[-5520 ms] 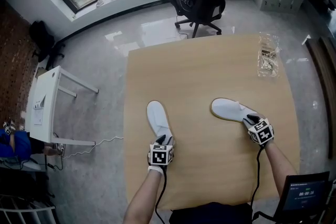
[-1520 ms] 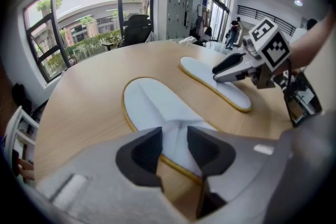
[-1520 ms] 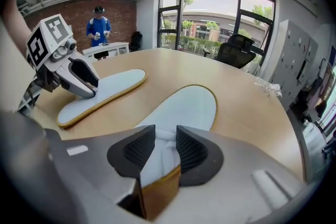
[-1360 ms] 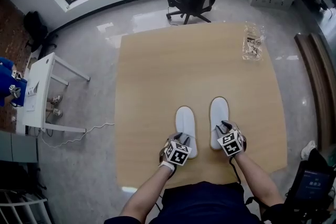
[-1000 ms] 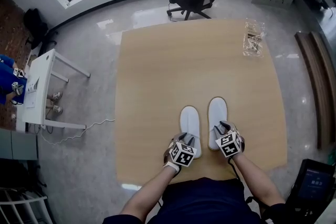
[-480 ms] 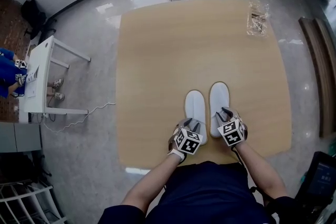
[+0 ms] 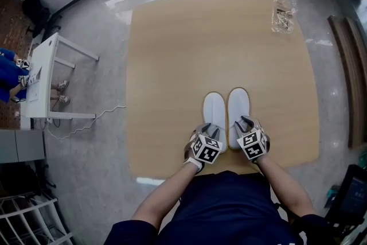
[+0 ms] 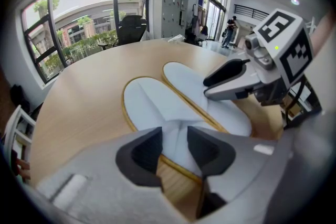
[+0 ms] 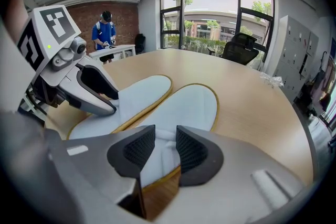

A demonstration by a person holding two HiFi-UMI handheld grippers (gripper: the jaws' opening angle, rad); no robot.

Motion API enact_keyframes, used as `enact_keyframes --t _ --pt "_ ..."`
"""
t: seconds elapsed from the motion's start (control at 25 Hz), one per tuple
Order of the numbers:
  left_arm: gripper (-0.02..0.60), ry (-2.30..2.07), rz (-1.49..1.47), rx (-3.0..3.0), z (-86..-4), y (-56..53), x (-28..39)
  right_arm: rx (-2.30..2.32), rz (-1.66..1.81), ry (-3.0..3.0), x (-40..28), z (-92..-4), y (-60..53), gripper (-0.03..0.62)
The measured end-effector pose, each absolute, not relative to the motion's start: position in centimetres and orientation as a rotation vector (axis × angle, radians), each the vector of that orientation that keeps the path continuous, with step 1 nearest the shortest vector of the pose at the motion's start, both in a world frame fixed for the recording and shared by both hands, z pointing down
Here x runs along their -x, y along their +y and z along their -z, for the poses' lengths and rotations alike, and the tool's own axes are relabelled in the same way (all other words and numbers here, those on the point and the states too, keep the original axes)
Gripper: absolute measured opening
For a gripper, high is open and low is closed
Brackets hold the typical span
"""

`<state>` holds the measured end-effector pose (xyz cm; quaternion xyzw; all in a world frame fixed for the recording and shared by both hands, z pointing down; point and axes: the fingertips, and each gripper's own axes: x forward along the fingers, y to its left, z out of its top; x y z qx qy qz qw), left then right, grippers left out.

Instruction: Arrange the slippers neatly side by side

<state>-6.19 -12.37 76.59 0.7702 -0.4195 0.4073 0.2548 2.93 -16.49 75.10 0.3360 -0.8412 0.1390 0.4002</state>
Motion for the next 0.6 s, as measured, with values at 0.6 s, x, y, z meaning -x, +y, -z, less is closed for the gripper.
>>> enact_keyframes --t 0.6 --pt "0.153 -1.125 -1.109 -2.102 -76.36 -12.22 6.32 -0.853 -0.364 -2.130 -2.77 -74.89 -15.52 0.133"
